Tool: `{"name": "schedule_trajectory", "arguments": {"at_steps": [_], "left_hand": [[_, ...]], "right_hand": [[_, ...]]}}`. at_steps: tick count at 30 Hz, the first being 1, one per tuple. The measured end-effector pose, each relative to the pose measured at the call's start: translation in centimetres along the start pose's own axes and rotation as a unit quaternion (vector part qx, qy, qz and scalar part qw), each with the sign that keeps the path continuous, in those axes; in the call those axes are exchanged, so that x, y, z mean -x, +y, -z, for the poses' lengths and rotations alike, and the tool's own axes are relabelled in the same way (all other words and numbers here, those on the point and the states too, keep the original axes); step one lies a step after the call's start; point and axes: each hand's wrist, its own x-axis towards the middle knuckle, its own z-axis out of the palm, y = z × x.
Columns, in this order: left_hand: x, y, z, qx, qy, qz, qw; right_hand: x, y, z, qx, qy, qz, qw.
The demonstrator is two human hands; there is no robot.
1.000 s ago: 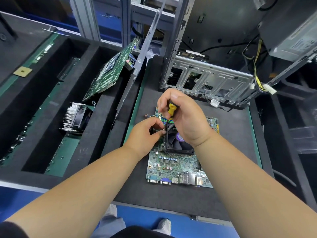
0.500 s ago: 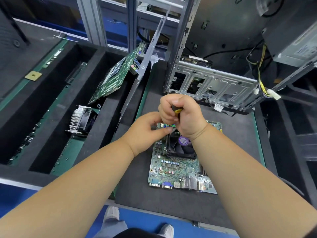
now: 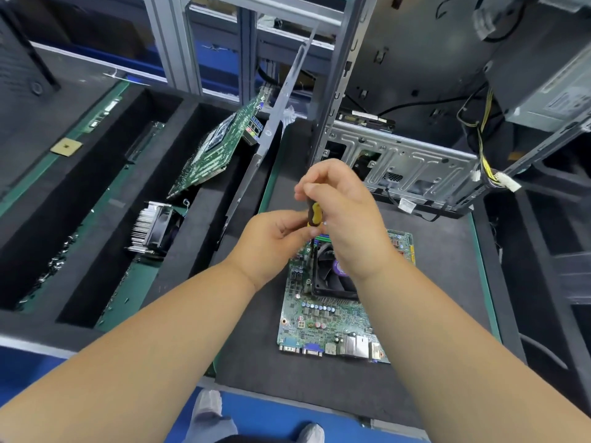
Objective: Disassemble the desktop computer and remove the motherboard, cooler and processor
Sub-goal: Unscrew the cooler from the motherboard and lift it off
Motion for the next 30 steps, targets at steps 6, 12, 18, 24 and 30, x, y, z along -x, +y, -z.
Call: {"name": "schedule_trajectory", "arguments": {"at_steps": [6,12,18,24,30], "left_hand": [[0.8,-0.9,-0.4,-0.032,-0.031,0.010,0.999],[0.9,-3.3,-2.5,-0.139,-0.092,-0.009,0.986],[1.6,-5.1,-2.4,-0.119,-0.110,0.035,0.986],[1.8,-5.2,-2.2,-0.126,-0.110,0.047,0.985],[1.8,-5.4,-2.7,-0.125,-0.101,0.047,0.986]], "right_hand": [[1.2,1.1,-1.7,-0.045,0.060,0.055,0.996],[0.4,1.1,-1.6,-0.059,-0.047,0.060,0.995],[-1.3,0.6,1.3,-0.160,-0.088,0.022,0.983],[-0.5,1.8,0.9,-0.093,-0.091,0.024,0.991],[0.2,2.8,0.2,-0.080,0.061,0.043,0.994]]}}
